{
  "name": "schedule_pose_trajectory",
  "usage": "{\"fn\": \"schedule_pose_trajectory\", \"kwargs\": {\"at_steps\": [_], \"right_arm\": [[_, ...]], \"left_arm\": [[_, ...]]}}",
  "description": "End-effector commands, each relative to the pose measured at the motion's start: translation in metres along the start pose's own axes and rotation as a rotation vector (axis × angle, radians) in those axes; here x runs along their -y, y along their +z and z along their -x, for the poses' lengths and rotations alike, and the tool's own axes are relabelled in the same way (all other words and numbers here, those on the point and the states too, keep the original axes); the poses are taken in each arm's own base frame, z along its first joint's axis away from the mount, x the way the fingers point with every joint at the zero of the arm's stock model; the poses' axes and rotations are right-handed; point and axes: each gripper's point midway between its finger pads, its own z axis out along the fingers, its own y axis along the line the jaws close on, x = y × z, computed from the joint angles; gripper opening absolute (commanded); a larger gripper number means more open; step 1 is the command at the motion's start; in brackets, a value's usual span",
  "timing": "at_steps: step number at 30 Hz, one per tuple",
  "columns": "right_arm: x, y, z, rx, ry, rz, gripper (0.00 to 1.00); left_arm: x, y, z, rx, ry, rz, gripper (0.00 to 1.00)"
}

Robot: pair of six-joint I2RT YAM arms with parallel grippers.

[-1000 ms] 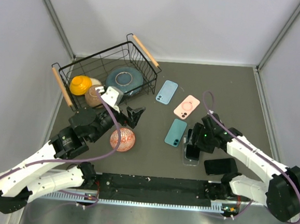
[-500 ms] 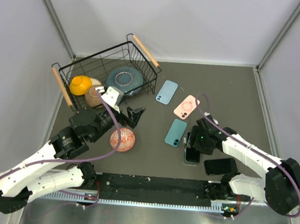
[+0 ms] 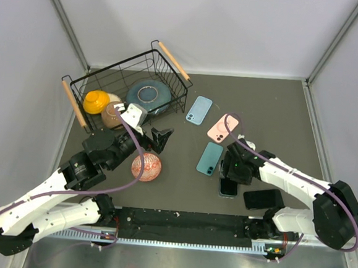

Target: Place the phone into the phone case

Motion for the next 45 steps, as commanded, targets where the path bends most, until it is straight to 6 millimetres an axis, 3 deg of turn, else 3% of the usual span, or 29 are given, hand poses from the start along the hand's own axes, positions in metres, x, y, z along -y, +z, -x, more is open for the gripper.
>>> {"fn": "schedule_pose_trajectory", "kwargs": {"at_steps": [1, 6, 18, 30, 45], "right_arm": [[-0.017, -0.007, 0.014, 0.050, 0.020, 0.028, 0.48], [-0.019, -0.012, 0.019, 0.071, 0.038, 0.039, 0.59], [-0.021, -0.024, 0.022, 0.094, 0.064, 0.073, 0.75], [-0.021, -0.017, 0.010, 0.068, 0.048, 0.076, 0.71], [-0.015, -0.005, 0.007, 0.063, 0.022, 0.014, 0.75]], "left_arm": [[0.004, -0.001, 0.011, 0.041, -0.019, -0.020, 0.89], [0.004, -0.001, 0.012, 0.044, -0.020, -0.021, 0.89], [0.004, -0.001, 0.011, 0.042, -0.020, -0.017, 0.89], [0.004, -0.001, 0.011, 0.042, -0.018, -0.017, 0.89], [0.003, -0.002, 0.012, 0.047, -0.018, -0.016, 0.89]]}}
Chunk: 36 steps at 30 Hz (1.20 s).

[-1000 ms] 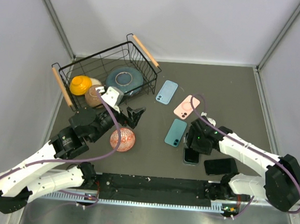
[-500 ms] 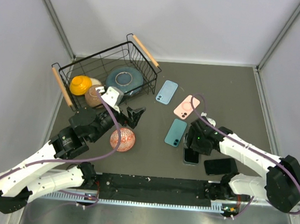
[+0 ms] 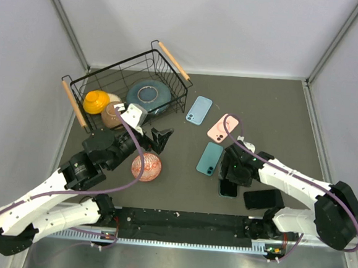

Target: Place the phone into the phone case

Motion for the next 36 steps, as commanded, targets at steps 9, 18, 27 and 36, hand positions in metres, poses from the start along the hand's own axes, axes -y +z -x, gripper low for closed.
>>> {"fn": "schedule_pose_trajectory", "kwargs": {"at_steps": [9, 18, 27, 36], "right_arm": [[-0.022, -0.007, 0.016, 0.065, 0.034, 0.070, 0.88], [-0.018, -0.013, 0.025, 0.104, -0.026, 0.062, 0.88], [-0.014, -0.005, 0.029, 0.041, -0.064, 0.163, 0.86], [-0.004, 0.017, 0.012, -0.038, -0.077, 0.195, 0.80]], "left_arm": [[0.003, -0.002, 0.012, 0.047, -0.018, -0.013, 0.89], [0.005, 0.000, 0.009, 0.038, -0.020, -0.021, 0.88], [0.028, 0.017, -0.013, -0.116, -0.222, -0.042, 0.82], [0.060, 0.023, -0.104, -0.375, -0.440, -0.091, 0.73]]}}
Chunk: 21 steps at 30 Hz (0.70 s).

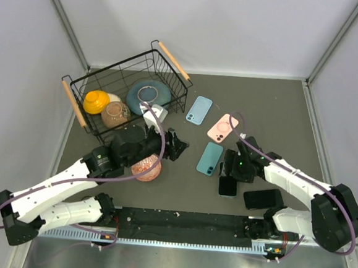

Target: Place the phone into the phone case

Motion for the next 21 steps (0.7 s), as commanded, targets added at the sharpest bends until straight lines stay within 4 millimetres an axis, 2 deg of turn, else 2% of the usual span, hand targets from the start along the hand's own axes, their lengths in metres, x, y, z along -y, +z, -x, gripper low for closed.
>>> {"fn": "schedule_pose_trajectory", "kwargs": {"at_steps": [1, 2, 3, 5, 8, 11, 13, 18, 19, 21], "right_arm": [[-0.001, 0.010, -0.005, -0.024, -0.031, 0.033, 0.79], [0.001, 0.011, -0.006, -0.023, -0.029, 0.033, 0.79], [-0.002, 0.012, -0.004, -0.013, -0.027, 0.048, 0.79], [-0.004, 0.011, -0.006, -0.010, -0.028, 0.067, 0.77], [-0.010, 0.007, -0.005, 0.000, -0.029, 0.104, 0.74], [-0.020, 0.000, -0.003, 0.021, -0.026, 0.168, 0.74], [-0.025, -0.002, -0.005, 0.032, -0.021, 0.216, 0.75], [-0.017, -0.003, -0.007, 0.068, 0.013, 0.221, 0.79], [-0.014, -0.002, -0.010, 0.068, 0.025, 0.221, 0.84], [-0.016, -0.003, -0.010, 0.081, 0.036, 0.238, 0.87]], "left_arm": [[0.004, 0.013, -0.044, -0.126, -0.144, -0.014, 0.72], [0.008, 0.016, -0.048, -0.134, -0.170, -0.034, 0.69], [0.005, 0.022, -0.063, -0.169, -0.180, -0.029, 0.68], [0.008, 0.032, -0.077, -0.196, -0.215, -0.045, 0.66], [0.006, 0.044, -0.108, -0.280, -0.244, -0.043, 0.61], [0.009, 0.054, -0.125, -0.347, -0.263, -0.047, 0.56], [0.014, 0.060, -0.128, -0.356, -0.279, -0.070, 0.54], [0.019, 0.076, -0.155, -0.418, -0.356, -0.084, 0.51], [0.020, 0.079, -0.158, -0.419, -0.363, -0.088, 0.50], [0.023, 0.084, -0.171, -0.450, -0.371, -0.089, 0.49]]}}
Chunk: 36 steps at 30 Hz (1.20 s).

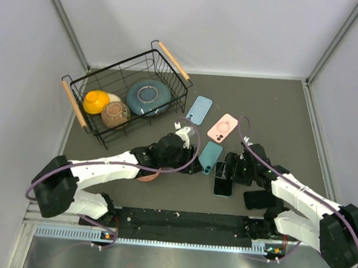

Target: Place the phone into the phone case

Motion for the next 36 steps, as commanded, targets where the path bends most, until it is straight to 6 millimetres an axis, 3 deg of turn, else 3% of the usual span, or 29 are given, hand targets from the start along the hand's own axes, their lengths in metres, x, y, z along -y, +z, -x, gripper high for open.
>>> {"fn": "schedule_pose_trajectory", "kwargs": {"at_steps": [1, 3, 6, 14, 31, 36], "right_arm": [[-0.002, -0.001, -0.003, 0.029, 0.051, 0.050, 0.88], [-0.007, -0.001, -0.001, 0.048, 0.066, 0.091, 0.89], [-0.008, -0.003, -0.003, 0.061, 0.083, 0.114, 0.99], [-0.006, -0.008, -0.006, 0.082, 0.110, 0.120, 0.99], [-0.013, -0.007, -0.004, 0.126, 0.158, 0.194, 0.98], [-0.012, -0.008, -0.005, 0.133, 0.159, 0.194, 0.98]], "left_arm": [[0.018, 0.018, -0.005, -0.005, -0.038, -0.089, 0.49], [0.017, 0.028, -0.009, -0.017, -0.033, -0.089, 0.48], [0.013, 0.039, -0.015, -0.038, -0.037, -0.076, 0.46], [0.004, 0.059, -0.035, -0.090, -0.054, -0.061, 0.44], [0.009, 0.095, -0.072, -0.196, -0.120, -0.097, 0.40], [0.006, 0.098, -0.074, -0.197, -0.118, -0.087, 0.38]]}}
